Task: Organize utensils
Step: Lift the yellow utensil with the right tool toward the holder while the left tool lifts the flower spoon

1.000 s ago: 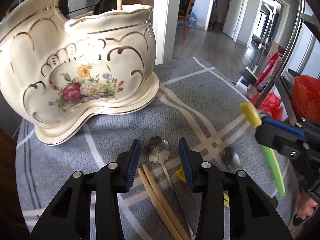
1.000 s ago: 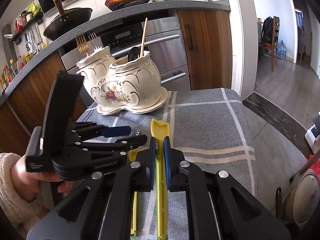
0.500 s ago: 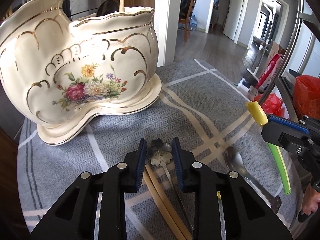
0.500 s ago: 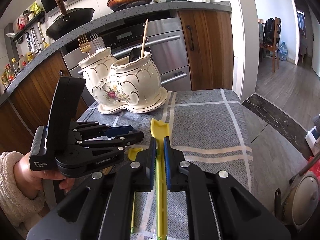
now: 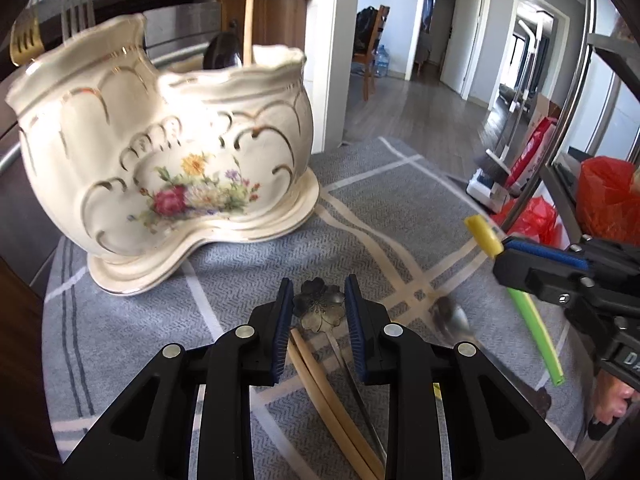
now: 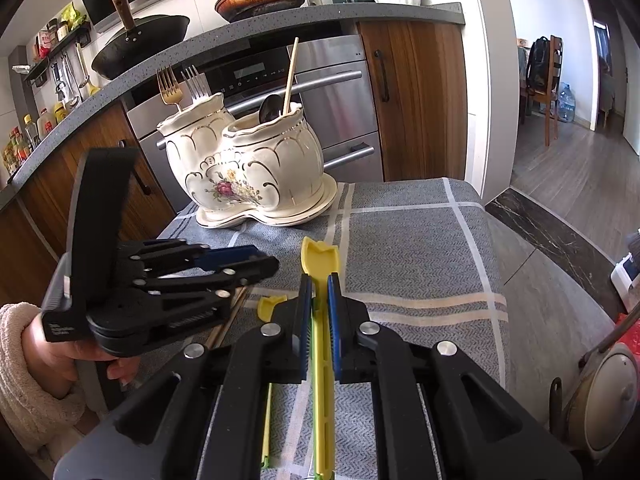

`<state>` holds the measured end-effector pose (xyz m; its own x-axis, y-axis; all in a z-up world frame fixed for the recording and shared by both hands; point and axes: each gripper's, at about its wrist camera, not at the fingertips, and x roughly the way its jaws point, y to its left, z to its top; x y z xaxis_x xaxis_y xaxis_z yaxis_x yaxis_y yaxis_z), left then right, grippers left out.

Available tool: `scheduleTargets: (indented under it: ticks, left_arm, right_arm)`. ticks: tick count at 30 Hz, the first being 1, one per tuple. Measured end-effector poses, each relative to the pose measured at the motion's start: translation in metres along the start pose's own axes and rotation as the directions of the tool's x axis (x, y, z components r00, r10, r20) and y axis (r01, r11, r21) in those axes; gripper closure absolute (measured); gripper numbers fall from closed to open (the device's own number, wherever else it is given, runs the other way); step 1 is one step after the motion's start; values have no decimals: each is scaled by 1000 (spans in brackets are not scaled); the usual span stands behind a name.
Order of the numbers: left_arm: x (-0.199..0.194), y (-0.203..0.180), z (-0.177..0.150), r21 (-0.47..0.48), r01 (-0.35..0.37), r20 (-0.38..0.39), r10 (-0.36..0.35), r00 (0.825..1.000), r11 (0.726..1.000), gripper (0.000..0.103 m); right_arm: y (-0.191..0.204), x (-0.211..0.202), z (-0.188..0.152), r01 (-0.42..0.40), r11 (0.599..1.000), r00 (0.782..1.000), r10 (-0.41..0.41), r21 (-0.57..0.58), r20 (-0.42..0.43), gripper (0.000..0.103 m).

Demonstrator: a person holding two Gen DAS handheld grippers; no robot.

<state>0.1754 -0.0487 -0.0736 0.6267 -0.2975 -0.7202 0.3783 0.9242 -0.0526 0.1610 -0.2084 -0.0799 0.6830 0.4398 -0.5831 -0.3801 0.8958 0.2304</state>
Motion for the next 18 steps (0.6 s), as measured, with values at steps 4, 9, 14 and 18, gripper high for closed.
scheduleTargets:
  ticks: [4,9,14,18]
  left_arm:
    - [-24,-1,3,9,4,70,-4,998,1000,76]
    - [-55,-2,7,15,6,145,-8,989,1000,76]
    - [-92,0,7,10,18,229,-19,973,1000,76]
    - [-114,1,6,14,10,280,-13,960,1000,76]
  right_arm:
    - [-2,-3,1,-4,1000,1000,4,11,18,95]
    - [0,-7,3,-8,1000,999,6,22,49,95]
    - [10,-13,4,-7,1000,996,6,14,89,95]
    - [21,-19,4,1,1000,992,0,-12,128,95]
